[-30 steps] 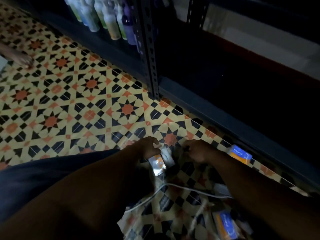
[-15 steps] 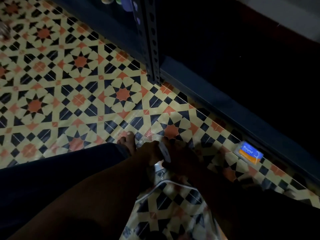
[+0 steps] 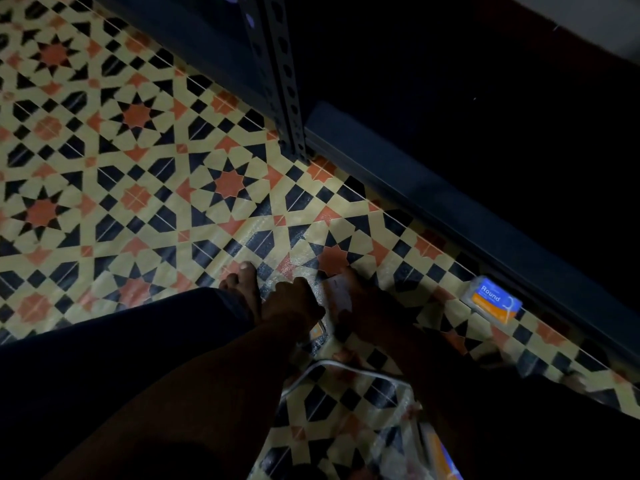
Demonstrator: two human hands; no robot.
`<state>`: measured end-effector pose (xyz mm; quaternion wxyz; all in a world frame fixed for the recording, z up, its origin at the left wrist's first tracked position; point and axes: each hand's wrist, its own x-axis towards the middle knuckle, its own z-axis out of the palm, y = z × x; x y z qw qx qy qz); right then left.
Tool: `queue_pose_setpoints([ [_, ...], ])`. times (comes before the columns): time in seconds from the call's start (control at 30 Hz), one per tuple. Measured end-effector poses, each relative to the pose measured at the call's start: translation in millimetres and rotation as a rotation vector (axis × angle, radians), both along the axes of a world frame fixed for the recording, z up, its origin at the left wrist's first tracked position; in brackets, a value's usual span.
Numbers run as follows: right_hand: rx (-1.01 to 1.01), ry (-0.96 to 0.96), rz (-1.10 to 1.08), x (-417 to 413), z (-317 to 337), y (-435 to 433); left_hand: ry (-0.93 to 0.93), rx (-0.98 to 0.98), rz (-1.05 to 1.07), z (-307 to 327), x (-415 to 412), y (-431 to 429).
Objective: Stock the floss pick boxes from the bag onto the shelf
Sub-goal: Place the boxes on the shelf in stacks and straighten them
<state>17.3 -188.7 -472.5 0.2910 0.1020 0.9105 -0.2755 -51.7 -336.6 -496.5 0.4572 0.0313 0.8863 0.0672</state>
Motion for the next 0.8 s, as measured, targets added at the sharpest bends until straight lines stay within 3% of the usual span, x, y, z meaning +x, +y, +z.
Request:
queue_pose_setpoints([
  [0.3,-0.030,0.026,-0.122,-2,7,4,-0.038,0.135,-0.163,-1,-18,-9],
  [0.47,-0.110,0.048,-0.237,0,6,12,0.063,0.274,-0.062,2,-16,-7],
  [0.6,-0.043,0.052,-0.144,7,3,24,0.012,0.393,0.068,5,-14,-10],
  [0.7,-0.141,-0.013,-0.137,5,11,32,0.034,0.459,0.148,3,-13,-15],
  [0.8,-0.114,-0.051,-0.067,8,4,37,0.035,0.426,0.173,3,-17,-18],
])
